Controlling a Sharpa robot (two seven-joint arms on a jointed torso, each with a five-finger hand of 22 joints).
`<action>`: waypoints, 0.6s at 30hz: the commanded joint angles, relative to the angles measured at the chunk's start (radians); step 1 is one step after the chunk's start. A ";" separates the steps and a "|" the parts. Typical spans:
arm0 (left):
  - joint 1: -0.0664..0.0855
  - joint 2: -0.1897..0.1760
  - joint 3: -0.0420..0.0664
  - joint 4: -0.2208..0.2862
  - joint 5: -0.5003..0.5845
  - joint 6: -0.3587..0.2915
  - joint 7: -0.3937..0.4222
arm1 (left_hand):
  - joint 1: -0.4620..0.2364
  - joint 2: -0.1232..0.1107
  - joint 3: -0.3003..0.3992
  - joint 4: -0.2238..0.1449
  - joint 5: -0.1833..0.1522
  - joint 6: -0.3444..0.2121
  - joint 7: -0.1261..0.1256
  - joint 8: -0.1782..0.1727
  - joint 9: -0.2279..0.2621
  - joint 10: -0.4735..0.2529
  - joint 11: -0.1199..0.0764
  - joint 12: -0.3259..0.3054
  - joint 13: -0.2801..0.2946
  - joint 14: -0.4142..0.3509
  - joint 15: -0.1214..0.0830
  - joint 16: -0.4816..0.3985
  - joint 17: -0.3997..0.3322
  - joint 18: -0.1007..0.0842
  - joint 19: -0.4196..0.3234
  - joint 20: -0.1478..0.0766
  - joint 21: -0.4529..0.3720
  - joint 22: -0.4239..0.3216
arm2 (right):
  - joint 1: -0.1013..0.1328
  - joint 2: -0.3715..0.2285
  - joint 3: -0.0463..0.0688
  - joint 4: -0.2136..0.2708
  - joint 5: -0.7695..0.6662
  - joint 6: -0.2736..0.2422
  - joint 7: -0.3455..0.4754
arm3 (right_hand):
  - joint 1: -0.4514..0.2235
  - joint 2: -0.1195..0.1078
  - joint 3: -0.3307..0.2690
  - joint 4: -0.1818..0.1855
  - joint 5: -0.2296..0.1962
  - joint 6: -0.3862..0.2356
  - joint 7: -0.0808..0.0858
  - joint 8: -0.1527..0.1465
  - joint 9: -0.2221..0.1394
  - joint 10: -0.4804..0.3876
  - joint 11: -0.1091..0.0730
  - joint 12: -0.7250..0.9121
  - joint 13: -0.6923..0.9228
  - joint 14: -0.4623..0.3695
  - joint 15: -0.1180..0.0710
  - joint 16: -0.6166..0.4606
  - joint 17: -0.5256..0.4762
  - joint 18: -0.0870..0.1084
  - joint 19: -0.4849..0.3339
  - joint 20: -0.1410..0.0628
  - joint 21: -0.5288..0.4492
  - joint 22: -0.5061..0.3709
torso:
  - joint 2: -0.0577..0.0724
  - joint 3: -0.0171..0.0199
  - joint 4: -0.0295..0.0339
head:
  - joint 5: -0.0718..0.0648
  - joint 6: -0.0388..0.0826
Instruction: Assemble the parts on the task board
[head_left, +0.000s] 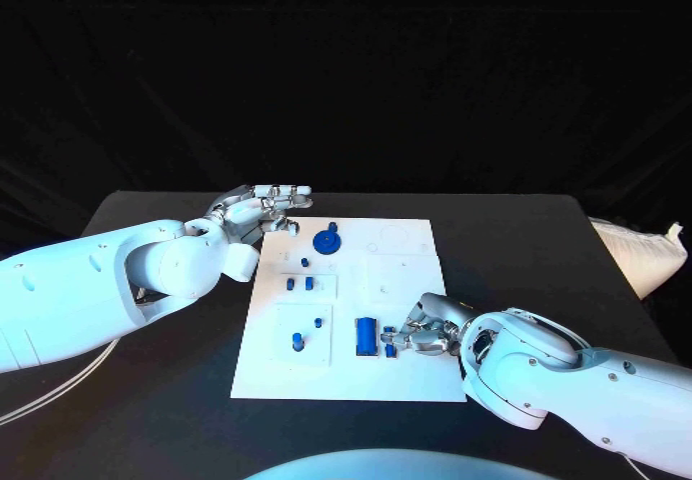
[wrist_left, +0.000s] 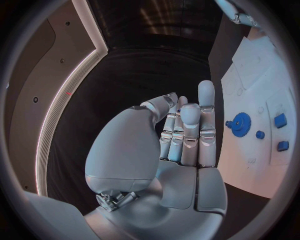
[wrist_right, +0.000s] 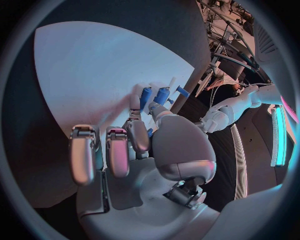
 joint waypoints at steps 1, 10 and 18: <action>0.001 0.001 0.001 0.002 -0.003 0.022 0.000 | 0.003 0.011 0.000 -0.007 0.005 -0.006 0.000 0.007 -0.001 -0.008 0.000 0.006 -0.001 -0.008 -0.003 -0.005 -0.001 0.019 -0.004 0.000 -0.006 -0.001 | -0.001 0.002 0.000 0.004 -0.014 0.018 0.005 | -0.014 -0.004 -0.027 0.014 -0.016 -0.003 0.004 0.005 0.005 0.044 -0.012 0.005 0.081 0.098 -0.011 0.007 0.230 -0.018 0.059 -0.006 0.006 0.158 | 0.000 0.0004 -0.0005 | 0.000 0.000; 0.001 0.000 0.001 0.001 -0.003 0.023 -0.001 | 0.003 0.011 0.000 -0.008 0.005 -0.006 0.000 0.007 -0.001 -0.009 0.000 0.006 -0.002 -0.008 -0.003 -0.006 -0.003 0.019 -0.004 0.000 -0.006 -0.001 | -0.001 -0.014 0.000 0.012 -0.033 0.008 0.006 | -0.018 -0.006 -0.085 0.050 -0.059 -0.006 0.003 0.011 0.017 0.045 -0.013 0.006 0.085 0.098 -0.012 0.008 0.231 -0.018 0.059 -0.007 0.006 0.160 | 0.000 0.0009 -0.0009 | 0.001 0.002; 0.000 0.000 0.000 -0.002 -0.003 0.023 0.001 | 0.003 0.011 0.000 -0.009 0.005 -0.006 0.000 0.007 -0.001 -0.009 0.000 0.006 -0.002 -0.010 -0.002 -0.007 -0.005 0.019 -0.005 0.000 -0.006 -0.001 | -0.001 -0.040 0.000 0.024 -0.013 -0.030 0.038 | 0.031 -0.004 -0.112 0.042 -0.062 -0.022 0.007 0.008 0.024 0.039 -0.010 -0.025 0.073 0.096 -0.010 0.002 0.222 -0.016 0.057 -0.007 0.002 0.154 | -0.001 0.0019 -0.0019 | -0.001 0.007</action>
